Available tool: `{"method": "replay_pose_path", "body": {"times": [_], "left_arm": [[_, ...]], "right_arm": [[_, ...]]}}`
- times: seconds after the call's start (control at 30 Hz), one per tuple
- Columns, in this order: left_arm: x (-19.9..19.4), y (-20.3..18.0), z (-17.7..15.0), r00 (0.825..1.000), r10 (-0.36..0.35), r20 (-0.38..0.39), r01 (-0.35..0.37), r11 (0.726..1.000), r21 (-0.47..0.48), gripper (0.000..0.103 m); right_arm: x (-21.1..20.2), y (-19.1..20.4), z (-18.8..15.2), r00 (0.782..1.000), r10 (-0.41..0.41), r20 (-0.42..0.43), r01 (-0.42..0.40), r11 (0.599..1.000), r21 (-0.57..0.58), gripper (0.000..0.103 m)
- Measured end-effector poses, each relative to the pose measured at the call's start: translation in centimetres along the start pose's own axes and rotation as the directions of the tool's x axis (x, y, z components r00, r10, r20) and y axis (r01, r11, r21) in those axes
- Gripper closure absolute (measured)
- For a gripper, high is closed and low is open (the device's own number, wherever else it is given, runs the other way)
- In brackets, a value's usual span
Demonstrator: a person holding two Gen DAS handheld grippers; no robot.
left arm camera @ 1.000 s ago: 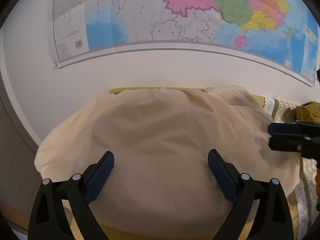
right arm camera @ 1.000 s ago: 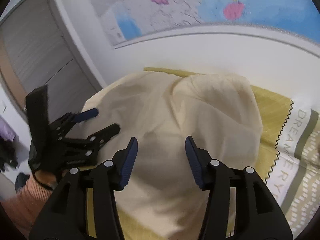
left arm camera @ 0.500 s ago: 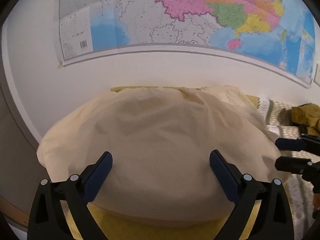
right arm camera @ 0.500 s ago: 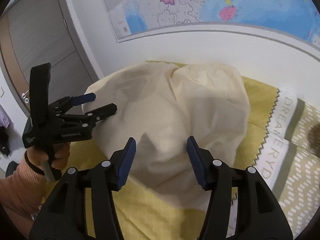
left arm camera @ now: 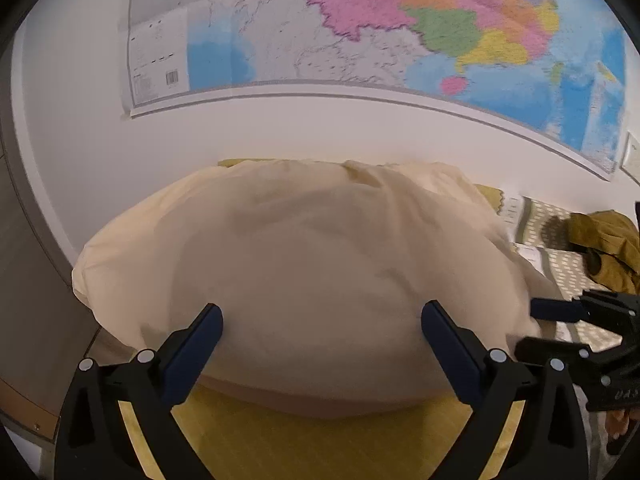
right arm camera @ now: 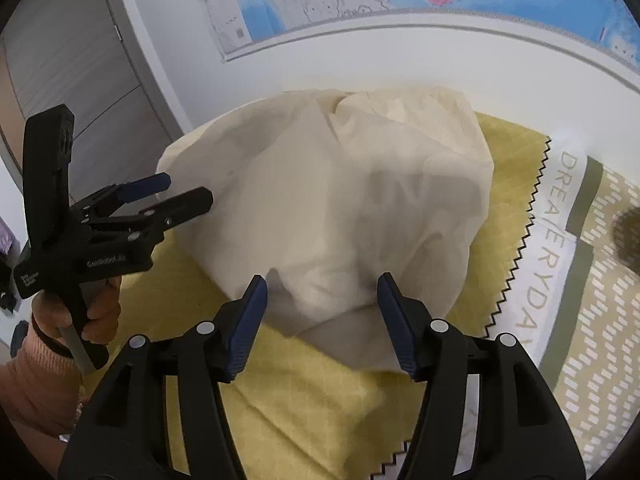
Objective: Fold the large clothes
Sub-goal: 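Pull both grippers back from the stacked cream shirt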
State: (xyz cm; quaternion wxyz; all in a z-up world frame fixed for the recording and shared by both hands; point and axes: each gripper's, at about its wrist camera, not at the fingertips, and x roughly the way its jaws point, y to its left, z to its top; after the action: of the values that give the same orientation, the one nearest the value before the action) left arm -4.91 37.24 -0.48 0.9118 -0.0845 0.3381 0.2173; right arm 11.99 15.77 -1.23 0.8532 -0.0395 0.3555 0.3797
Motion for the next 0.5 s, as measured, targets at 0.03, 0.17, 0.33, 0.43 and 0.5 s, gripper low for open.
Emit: {"method": "replay_pose_path", "body": {"times": [0.03, 0.17, 0.33, 0.43, 0.5], "left_arm": [[-0.3, 0.0, -0.2, 1.0, -0.009, -0.001, 0.009, 1.0, -0.006, 0.007], [-1.4, -0.3, -1.2, 1.0, -0.03, -0.002, 0.03, 0.999, -0.037, 0.007], [-3.4, -1.2, -2.3, 1.0, -0.017, 0.01, 0.018, 0.997, -0.079, 0.007], [-4.5, -1.8, -2.8, 1.0, -0.004, 0.017, 0.005, 0.994, -0.108, 0.007], [-5.3, -2.2, -3.2, 1.0, 0.004, 0.02, -0.002, 0.992, -0.126, 0.007]], "right_arm": [[-0.4, 0.0, -0.1, 1.0, -0.003, 0.005, 0.003, 1.0, 0.005, 0.046], [-1.5, 0.0, -0.6, 1.0, 0.004, 0.025, -0.005, 1.0, 0.026, 0.045], [-3.3, 1.1, -1.4, 0.997, -0.011, 0.072, 0.01, 1.0, 0.016, 0.032], [-4.6, 2.3, -2.1, 0.993, -0.032, 0.111, 0.033, 0.999, -0.009, 0.022], [-5.4, 3.0, -2.3, 0.99, -0.036, 0.138, 0.04, 0.999, -0.022, 0.013]]}}
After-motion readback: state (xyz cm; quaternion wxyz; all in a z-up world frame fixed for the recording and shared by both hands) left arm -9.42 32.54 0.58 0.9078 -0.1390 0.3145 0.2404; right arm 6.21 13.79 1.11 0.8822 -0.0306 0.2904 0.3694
